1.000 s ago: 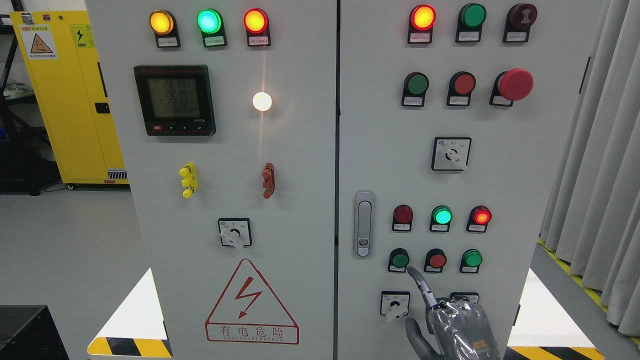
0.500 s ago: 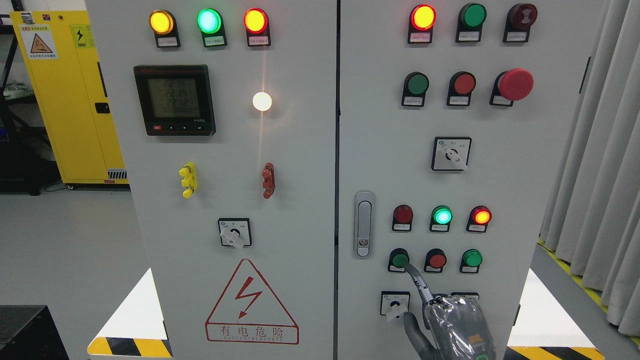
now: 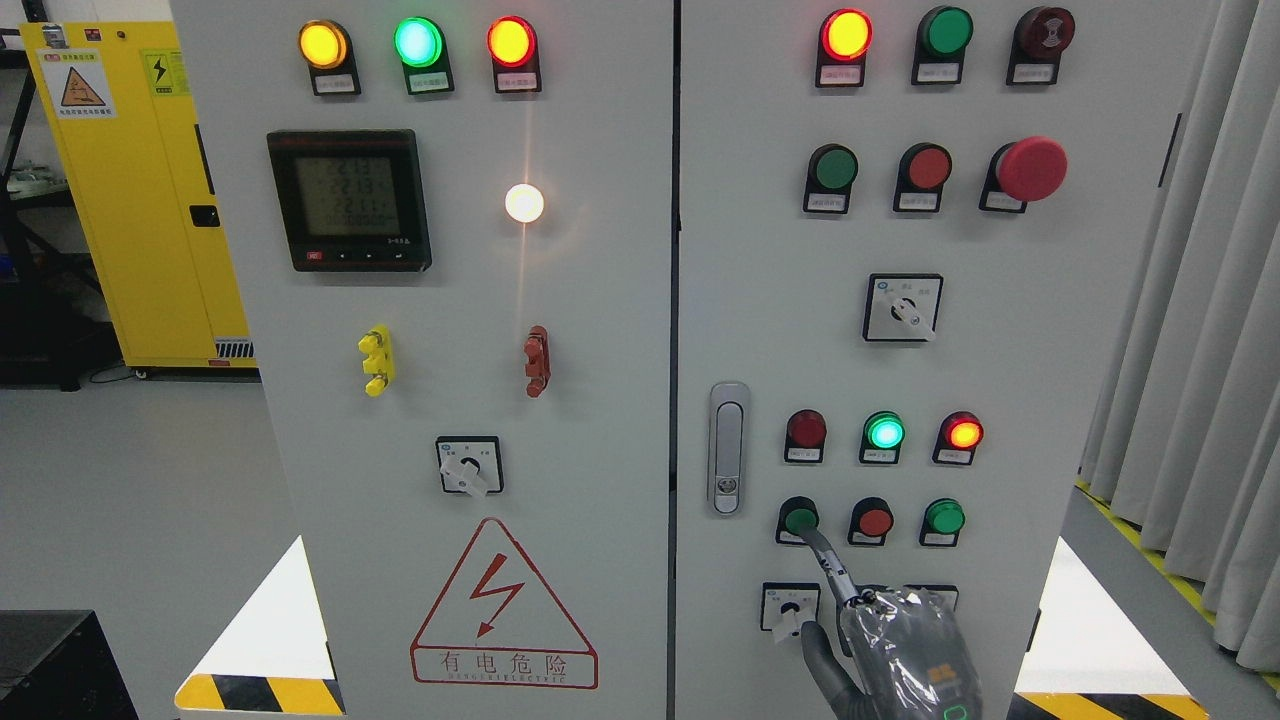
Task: Press green start button
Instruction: 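Press the green push button with the right hand's index finger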
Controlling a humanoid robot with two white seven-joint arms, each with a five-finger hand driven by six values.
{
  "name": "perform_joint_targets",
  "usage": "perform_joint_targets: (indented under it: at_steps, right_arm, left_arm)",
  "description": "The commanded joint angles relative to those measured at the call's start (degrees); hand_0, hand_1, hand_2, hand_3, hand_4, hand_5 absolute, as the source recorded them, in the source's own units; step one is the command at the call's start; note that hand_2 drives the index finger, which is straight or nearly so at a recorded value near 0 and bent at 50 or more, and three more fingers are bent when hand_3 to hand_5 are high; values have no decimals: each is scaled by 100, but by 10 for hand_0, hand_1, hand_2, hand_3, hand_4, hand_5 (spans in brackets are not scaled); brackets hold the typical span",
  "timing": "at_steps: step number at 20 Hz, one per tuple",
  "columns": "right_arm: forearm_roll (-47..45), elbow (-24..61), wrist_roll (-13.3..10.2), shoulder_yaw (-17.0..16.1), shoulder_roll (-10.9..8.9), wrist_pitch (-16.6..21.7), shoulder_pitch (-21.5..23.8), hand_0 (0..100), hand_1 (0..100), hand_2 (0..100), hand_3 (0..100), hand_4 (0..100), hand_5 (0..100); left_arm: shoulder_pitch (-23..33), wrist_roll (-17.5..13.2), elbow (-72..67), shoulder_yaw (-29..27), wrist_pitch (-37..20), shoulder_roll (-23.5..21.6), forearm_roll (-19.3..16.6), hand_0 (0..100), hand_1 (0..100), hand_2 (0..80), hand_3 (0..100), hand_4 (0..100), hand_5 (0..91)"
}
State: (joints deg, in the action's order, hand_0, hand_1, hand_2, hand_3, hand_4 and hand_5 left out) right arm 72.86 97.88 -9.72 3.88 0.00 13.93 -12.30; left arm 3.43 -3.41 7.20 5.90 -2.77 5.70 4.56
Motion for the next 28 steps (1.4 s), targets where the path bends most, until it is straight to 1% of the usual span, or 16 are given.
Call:
perform_joint_targets:
  at_steps: [1, 10, 16, 28]
  right_arm:
    - [-35, -163, -4, 34, 193, -13, -88, 685, 892, 0, 942, 1000, 1000]
    - [-79, -278, 5, 42, 193, -74, -115, 735, 906, 0, 941, 1000, 1000]
    - [-79, -383, 5, 60, 193, -83, -168, 790, 921, 0, 939, 1000, 1000]
    - [-97, -594, 5, 78, 193, -92, -247, 816, 933, 0, 939, 1000, 1000]
  left_arm:
    - [0, -2, -8, -1, 5, 1, 1, 120, 556, 0, 0, 0, 0]
    - [0, -2, -8, -1, 5, 1, 1, 120, 556, 0, 0, 0, 0]
    - [0, -2, 1, -1, 5, 2, 1, 120, 556, 0, 0, 0, 0]
    - [0, -2, 0, -1, 5, 2, 1, 120, 556, 0, 0, 0, 0]
